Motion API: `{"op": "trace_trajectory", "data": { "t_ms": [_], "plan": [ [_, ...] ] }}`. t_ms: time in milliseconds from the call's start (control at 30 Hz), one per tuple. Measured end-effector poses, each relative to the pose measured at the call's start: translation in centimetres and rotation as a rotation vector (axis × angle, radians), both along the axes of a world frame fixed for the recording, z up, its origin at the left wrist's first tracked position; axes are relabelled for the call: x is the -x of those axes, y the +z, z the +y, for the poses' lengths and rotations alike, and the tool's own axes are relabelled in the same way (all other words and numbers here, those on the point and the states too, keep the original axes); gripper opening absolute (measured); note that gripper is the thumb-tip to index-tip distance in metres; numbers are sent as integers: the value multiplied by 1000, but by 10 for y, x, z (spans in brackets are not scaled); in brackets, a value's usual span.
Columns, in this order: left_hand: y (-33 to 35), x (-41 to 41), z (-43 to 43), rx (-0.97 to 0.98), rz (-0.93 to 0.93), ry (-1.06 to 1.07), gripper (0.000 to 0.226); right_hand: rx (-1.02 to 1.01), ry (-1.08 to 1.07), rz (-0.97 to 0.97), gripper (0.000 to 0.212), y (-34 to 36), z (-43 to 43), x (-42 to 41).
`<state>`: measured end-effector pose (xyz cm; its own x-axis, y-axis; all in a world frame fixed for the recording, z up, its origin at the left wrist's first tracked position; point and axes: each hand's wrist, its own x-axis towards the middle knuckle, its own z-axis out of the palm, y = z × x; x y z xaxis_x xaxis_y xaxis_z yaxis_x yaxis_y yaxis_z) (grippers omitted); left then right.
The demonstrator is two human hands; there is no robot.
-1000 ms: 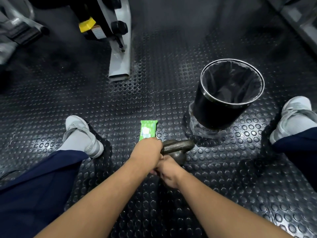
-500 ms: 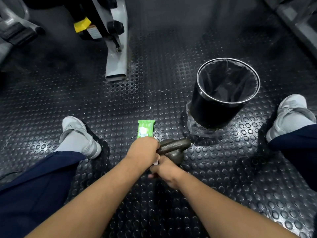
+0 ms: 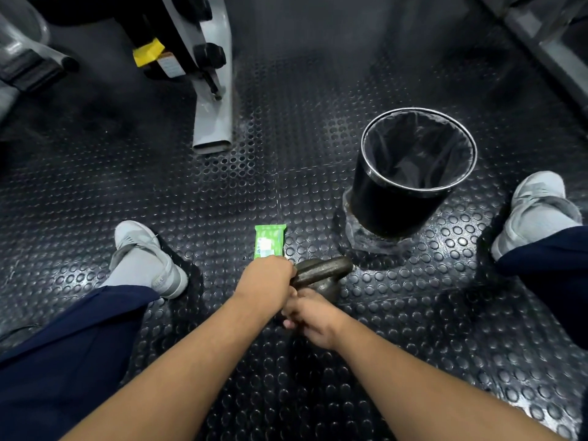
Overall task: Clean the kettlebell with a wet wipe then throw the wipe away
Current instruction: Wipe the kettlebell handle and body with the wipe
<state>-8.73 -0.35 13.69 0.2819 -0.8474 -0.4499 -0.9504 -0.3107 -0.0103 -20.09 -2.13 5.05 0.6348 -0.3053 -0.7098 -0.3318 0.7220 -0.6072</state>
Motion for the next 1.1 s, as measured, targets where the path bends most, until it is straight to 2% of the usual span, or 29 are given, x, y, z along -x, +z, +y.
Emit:
{"op": "trace_trajectory", "data": {
  "t_ms": [67,100,133,200,267,300,333,433,533,600,667,700,733,767,800,900,1033,1100],
  "plan": [
    [-1,0,1,12,-7,3,30,-41,-27,-1,33,-1,-2,5],
    [-1,1,2,16,-11,3,28,2,16,1,31,-1,-3,6],
    [0,1,3,16,-12,6,27,93,112,19,28,-1,-4,6],
    [0,1,3,6,0,6,29,442,374,124,23,-9,-8,6],
    [1,1,2,-11,2,-2,33,726,569,231,37,-16,-8,3],
    [1,1,1,-13,2,-3,34,745,558,254,45,-17,-4,0],
    [1,1,2,-14,2,1,34,703,508,224,46,-18,1,-3],
    [0,2,3,-1,2,13,30,403,276,51,18,-10,6,-6],
    [-1,2,4,9,14,14,31,89,116,-27,29,-6,-1,1],
    [-1,2,4,16,10,-4,31,89,135,-12,25,-9,-3,1],
    [-2,1,4,23,15,6,29,331,278,108,11,-19,-6,0],
    [-2,0,5,26,24,9,30,491,393,162,13,-23,-7,-1],
    [-2,0,5,22,31,8,31,622,503,228,28,-27,-7,-4],
    [-2,-1,4,17,34,7,32,686,543,265,39,-29,-5,-6],
    [-2,-1,3,14,36,6,33,693,512,248,41,-32,-2,-9],
    [-1,-1,3,17,40,25,31,535,325,97,20,-21,8,-14],
    [-1,-2,3,16,54,22,32,67,37,-30,25,-12,6,-3],
    [-2,-3,3,32,55,15,30,3,-9,-11,23,-12,2,-3]
  ]
}}
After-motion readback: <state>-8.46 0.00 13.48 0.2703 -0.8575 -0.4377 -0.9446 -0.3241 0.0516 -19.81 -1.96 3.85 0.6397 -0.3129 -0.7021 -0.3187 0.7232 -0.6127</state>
